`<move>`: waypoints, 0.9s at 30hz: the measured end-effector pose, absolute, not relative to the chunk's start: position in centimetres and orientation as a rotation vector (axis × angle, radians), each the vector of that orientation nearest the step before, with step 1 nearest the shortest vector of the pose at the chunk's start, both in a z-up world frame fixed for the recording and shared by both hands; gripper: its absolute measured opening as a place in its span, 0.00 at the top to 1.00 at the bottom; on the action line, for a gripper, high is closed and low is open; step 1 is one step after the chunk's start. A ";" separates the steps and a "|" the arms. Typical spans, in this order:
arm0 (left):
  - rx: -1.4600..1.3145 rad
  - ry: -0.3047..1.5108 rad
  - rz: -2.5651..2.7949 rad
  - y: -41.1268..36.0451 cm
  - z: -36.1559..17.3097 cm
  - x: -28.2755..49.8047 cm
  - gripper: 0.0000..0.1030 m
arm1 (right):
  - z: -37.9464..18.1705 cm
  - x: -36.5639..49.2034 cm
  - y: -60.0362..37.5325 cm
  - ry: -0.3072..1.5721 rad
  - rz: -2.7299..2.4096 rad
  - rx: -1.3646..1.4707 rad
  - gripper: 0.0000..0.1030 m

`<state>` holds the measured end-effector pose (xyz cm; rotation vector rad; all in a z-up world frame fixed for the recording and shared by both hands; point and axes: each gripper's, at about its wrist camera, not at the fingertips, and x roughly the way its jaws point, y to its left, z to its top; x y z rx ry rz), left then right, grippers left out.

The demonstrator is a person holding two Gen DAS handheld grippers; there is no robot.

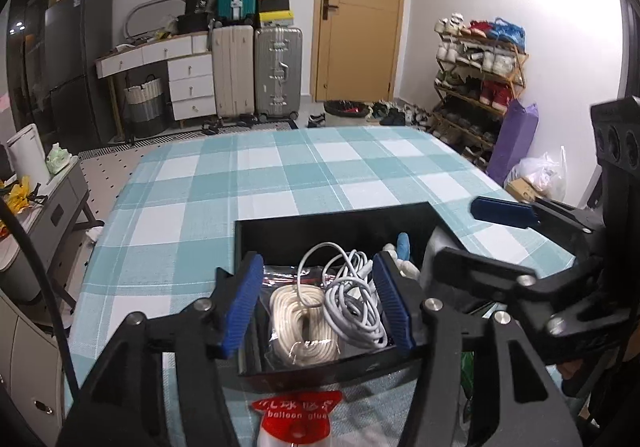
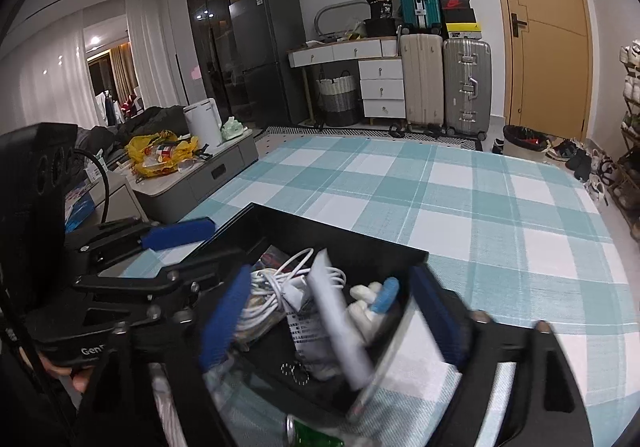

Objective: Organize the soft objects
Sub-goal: 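Open both grippers to release the cables and sachet into the box, withdraw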

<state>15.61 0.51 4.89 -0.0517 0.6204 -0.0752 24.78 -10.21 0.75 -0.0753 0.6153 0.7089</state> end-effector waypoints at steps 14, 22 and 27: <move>-0.018 0.557 0.032 1.6 5.8 9.3 0.00 | 2.0 19.4 -15.4 0.616 0.631 -0.067 0.01; -0.058 0.561 0.033 2.2 5.2 6.6 0.00 | 0.8 17.3 -16.8 0.653 0.609 -0.095 0.01; -0.039 0.583 0.037 2.2 4.6 6.2 0.00 | -0.1 16.5 -17.6 0.667 0.612 -0.098 0.01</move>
